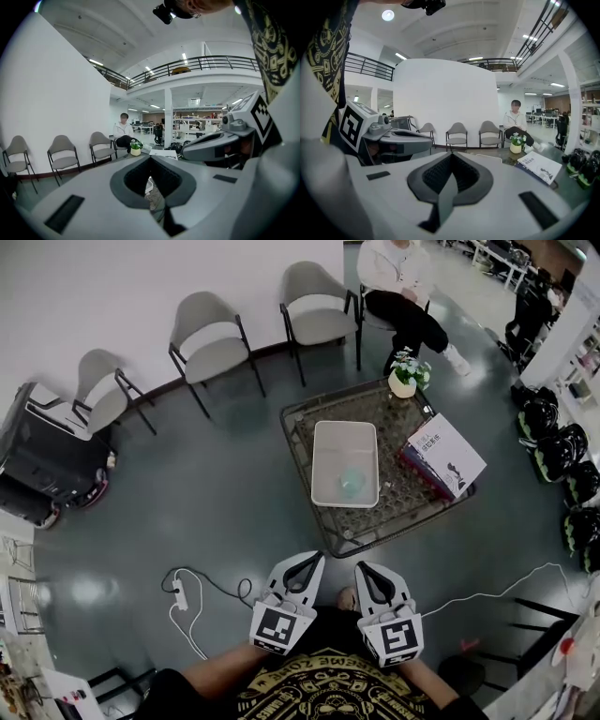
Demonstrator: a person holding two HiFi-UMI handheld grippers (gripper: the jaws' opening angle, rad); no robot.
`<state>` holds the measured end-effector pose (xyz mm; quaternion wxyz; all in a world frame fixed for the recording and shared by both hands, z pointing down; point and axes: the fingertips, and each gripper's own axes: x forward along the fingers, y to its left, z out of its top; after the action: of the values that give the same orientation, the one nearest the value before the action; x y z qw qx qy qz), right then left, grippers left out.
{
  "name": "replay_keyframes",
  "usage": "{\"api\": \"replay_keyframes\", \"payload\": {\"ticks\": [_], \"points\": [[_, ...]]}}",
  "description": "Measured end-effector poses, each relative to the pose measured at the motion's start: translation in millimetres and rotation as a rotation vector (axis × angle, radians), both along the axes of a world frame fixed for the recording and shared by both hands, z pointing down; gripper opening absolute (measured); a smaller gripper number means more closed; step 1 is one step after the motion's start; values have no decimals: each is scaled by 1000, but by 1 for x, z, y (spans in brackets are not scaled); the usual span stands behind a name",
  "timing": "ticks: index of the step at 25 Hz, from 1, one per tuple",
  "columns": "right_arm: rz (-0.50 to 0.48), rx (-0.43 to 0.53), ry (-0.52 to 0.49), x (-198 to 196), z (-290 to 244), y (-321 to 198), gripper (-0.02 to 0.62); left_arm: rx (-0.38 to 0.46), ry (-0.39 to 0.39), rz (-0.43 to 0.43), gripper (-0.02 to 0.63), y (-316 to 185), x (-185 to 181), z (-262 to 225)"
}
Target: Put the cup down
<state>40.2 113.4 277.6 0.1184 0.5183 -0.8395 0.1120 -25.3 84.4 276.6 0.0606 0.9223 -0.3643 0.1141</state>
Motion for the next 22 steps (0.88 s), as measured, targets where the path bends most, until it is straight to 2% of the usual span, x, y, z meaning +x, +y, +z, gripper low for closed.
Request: {"api": "replay_keyframes", "payload": {"ticks": [7,22], "points": [[-29,6,9,-3,-1,3,5,2,7,-27,-12,3,-2,-1],[-28,9,16,-6,-3,10,5,5,18,-35,-11,10,-6,-3]]}}
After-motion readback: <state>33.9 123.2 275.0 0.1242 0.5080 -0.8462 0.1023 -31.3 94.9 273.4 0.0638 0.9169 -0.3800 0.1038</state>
